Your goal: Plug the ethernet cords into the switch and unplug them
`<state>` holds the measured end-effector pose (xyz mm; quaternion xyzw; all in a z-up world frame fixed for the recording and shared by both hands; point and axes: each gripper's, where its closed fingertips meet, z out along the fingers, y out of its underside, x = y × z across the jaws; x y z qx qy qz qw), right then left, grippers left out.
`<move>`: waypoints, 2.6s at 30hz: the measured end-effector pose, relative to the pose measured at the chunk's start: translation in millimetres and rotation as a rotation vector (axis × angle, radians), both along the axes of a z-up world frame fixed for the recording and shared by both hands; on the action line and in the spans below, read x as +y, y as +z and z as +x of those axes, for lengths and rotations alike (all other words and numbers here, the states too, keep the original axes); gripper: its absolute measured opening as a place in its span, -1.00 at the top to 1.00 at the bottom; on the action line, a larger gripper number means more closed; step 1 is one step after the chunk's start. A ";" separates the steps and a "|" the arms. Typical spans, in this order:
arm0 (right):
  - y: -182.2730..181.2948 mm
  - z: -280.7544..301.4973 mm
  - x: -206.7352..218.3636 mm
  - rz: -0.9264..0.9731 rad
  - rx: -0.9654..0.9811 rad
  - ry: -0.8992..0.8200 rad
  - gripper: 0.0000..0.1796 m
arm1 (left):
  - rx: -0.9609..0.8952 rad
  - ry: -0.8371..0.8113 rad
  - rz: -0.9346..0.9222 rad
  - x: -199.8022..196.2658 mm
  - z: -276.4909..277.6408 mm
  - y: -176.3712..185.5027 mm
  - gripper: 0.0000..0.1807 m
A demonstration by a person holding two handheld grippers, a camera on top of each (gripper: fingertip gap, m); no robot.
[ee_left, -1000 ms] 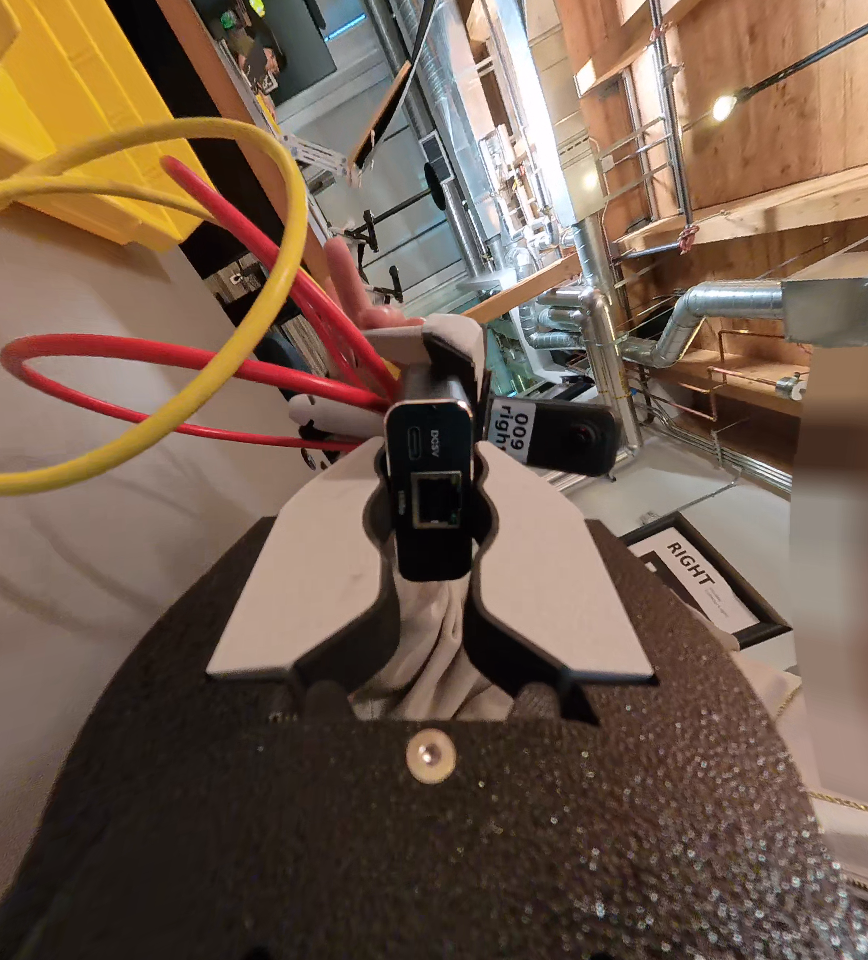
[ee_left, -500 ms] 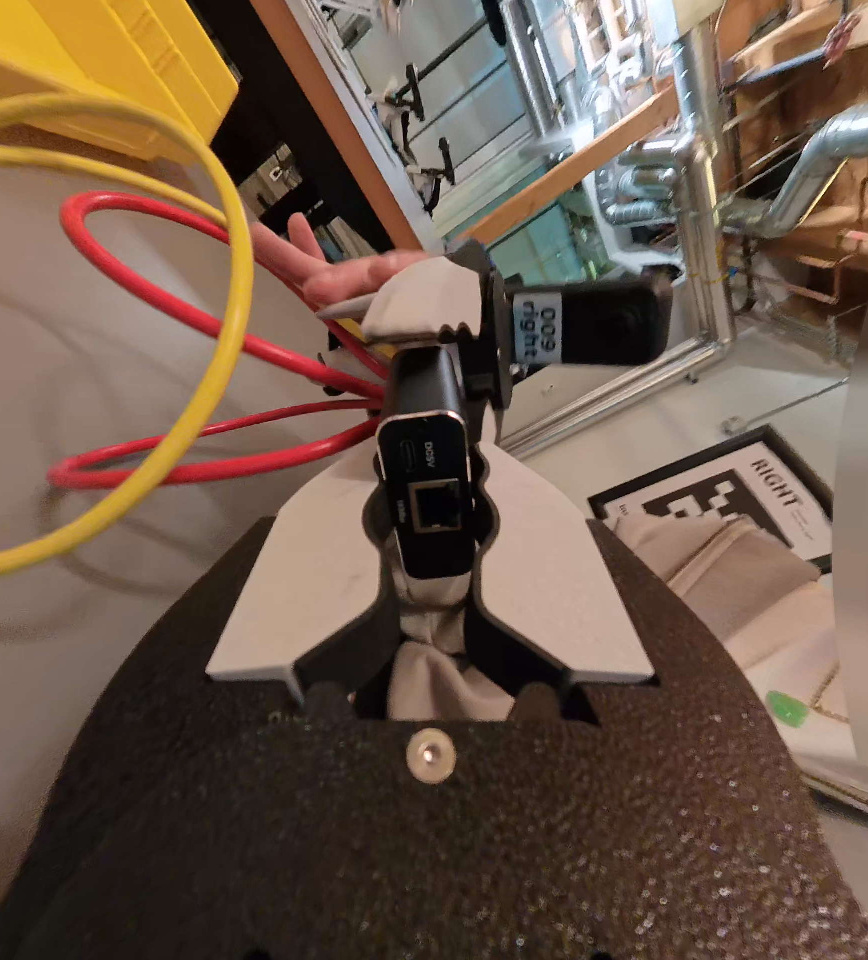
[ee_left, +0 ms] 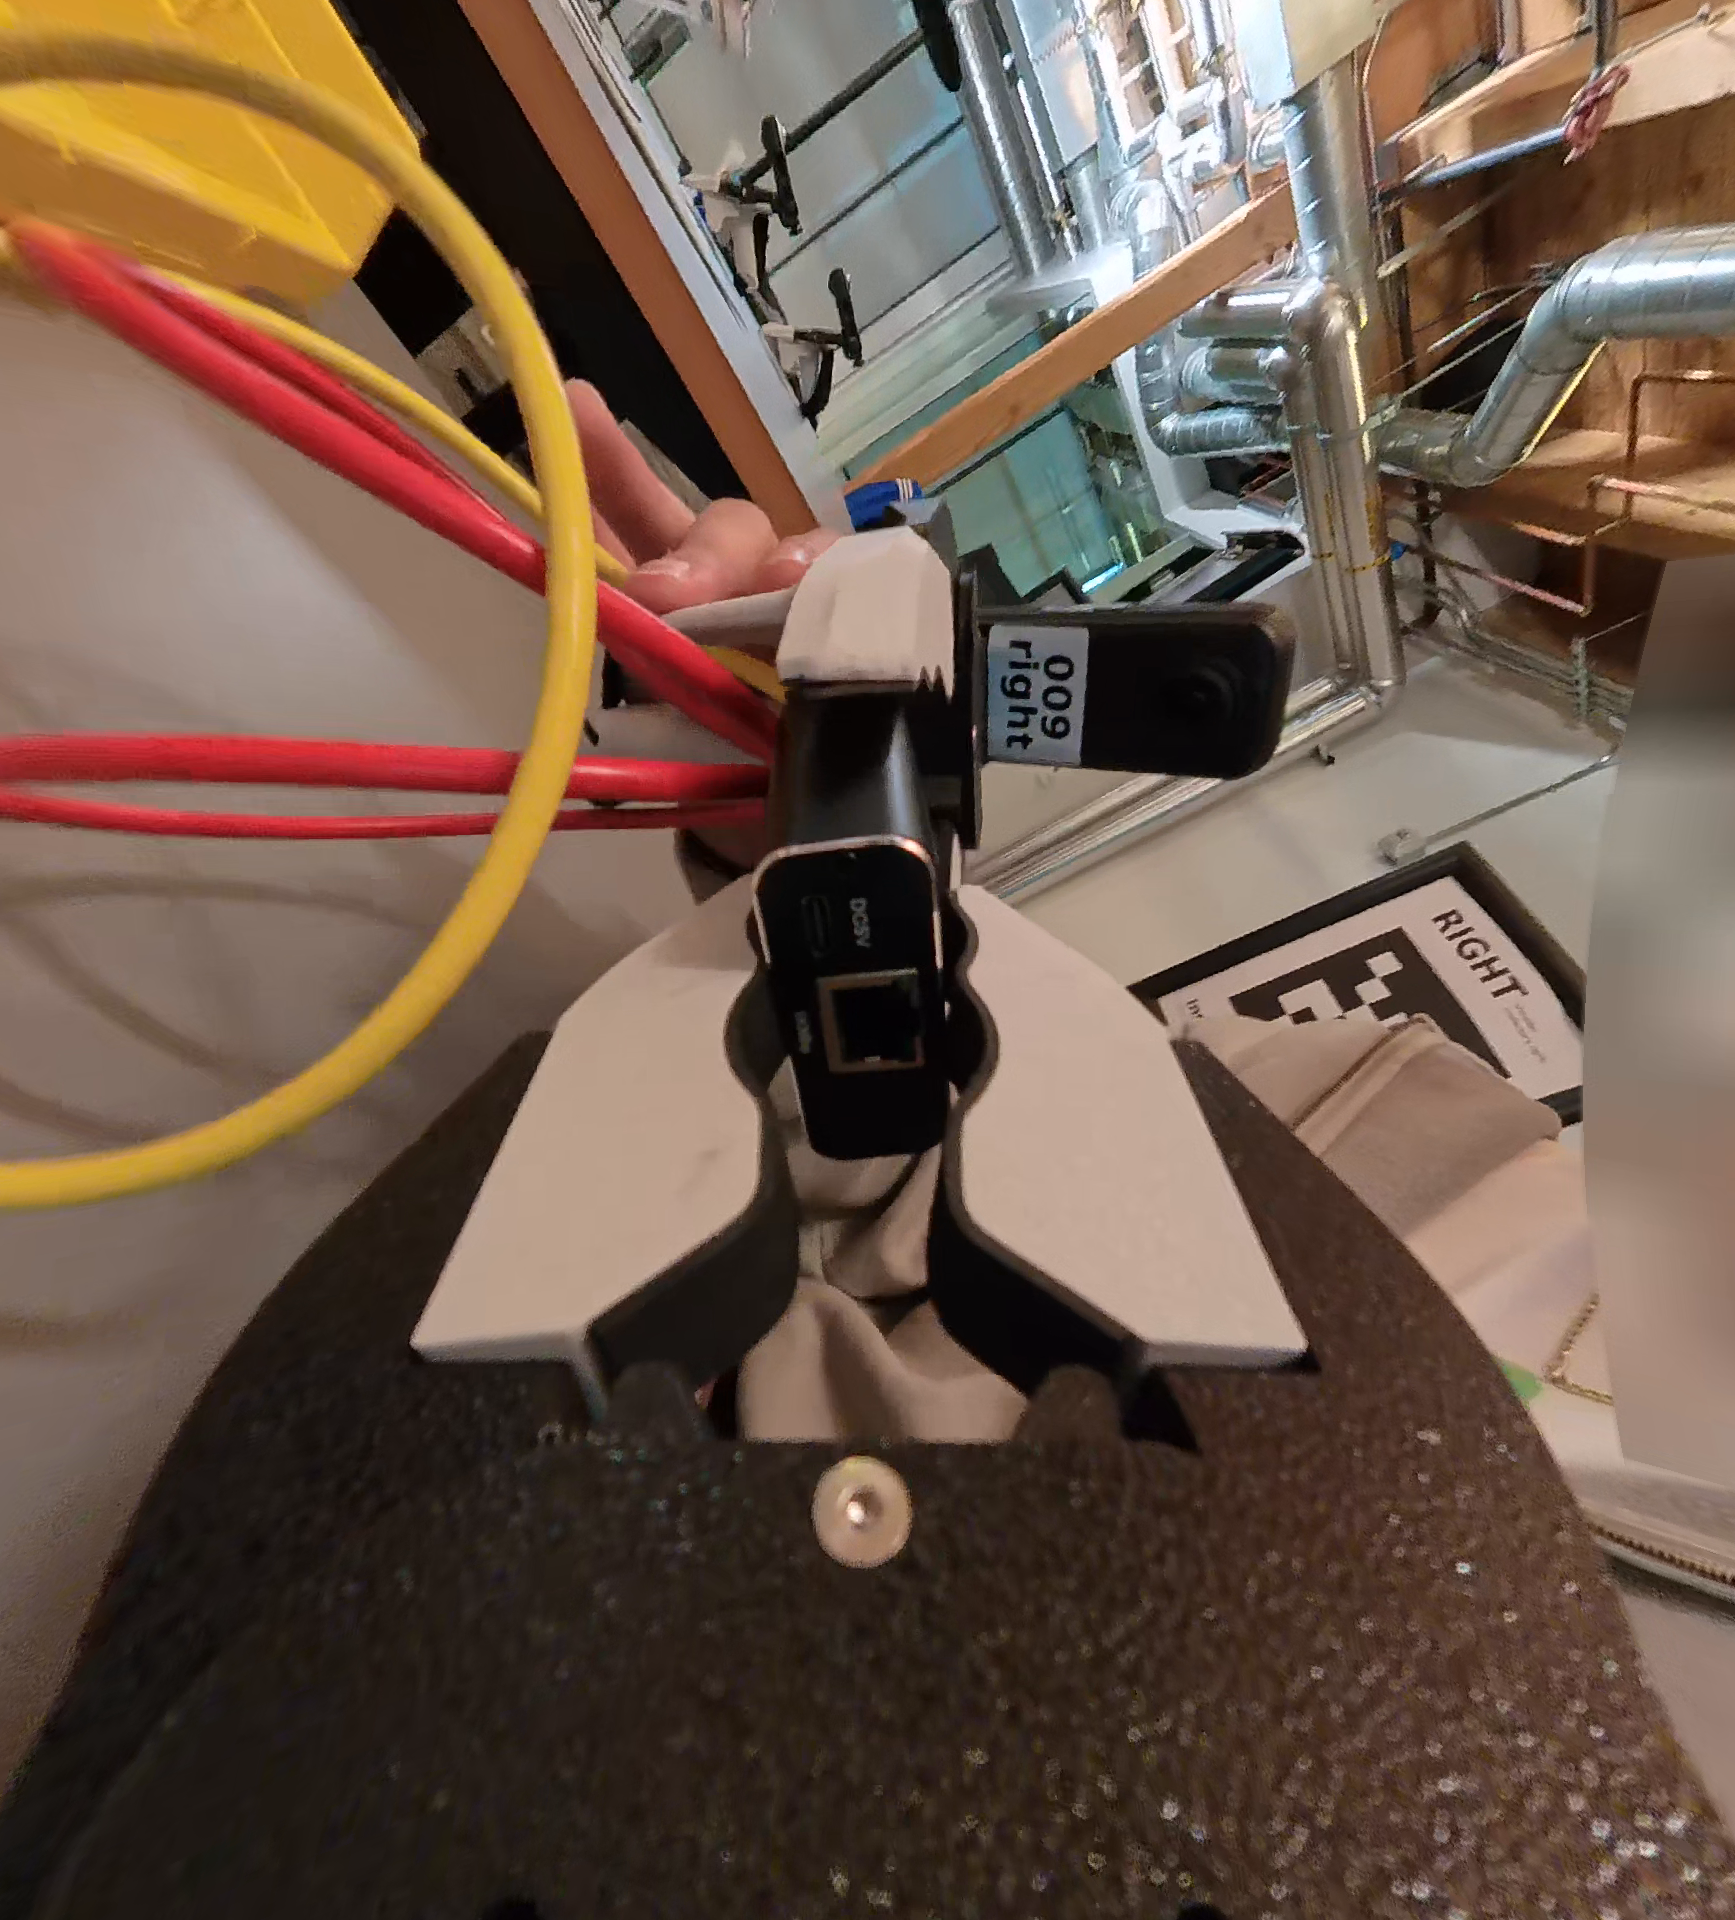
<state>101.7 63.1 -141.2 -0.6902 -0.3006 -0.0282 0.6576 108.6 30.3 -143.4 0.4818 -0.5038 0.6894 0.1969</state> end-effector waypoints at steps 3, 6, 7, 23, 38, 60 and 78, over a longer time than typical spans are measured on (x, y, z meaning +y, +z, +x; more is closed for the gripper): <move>-1.6 0.1 0.7 -0.022 0.045 0.011 0.26 | 0.021 -0.005 0.006 0.5 -0.3 -0.5 0.71; -3.2 -0.1 5.1 -0.028 0.045 -0.008 0.26 | 0.033 -0.011 -0.011 4.8 -0.5 -1.3 0.70; -3.5 1.1 7.0 -0.021 0.026 -0.026 0.26 | 0.030 -0.004 -0.015 6.7 0.3 -0.5 0.70; 9.9 20.4 13.4 0.075 0.030 -0.150 0.27 | -0.118 0.262 0.318 52.9 6.7 11.8 0.38; 4.9 -15.6 7.2 0.094 -0.001 0.042 0.19 | -0.077 -0.002 0.188 2.6 -3.3 5.6 0.69; 0.5 -14.4 14.1 0.076 -0.007 0.012 0.16 | -0.121 0.009 0.168 1.5 -1.5 9.8 0.40; 8.6 -12.9 14.8 0.123 -0.127 -0.056 0.17 | -0.177 0.164 0.407 1.5 4.3 13.6 0.67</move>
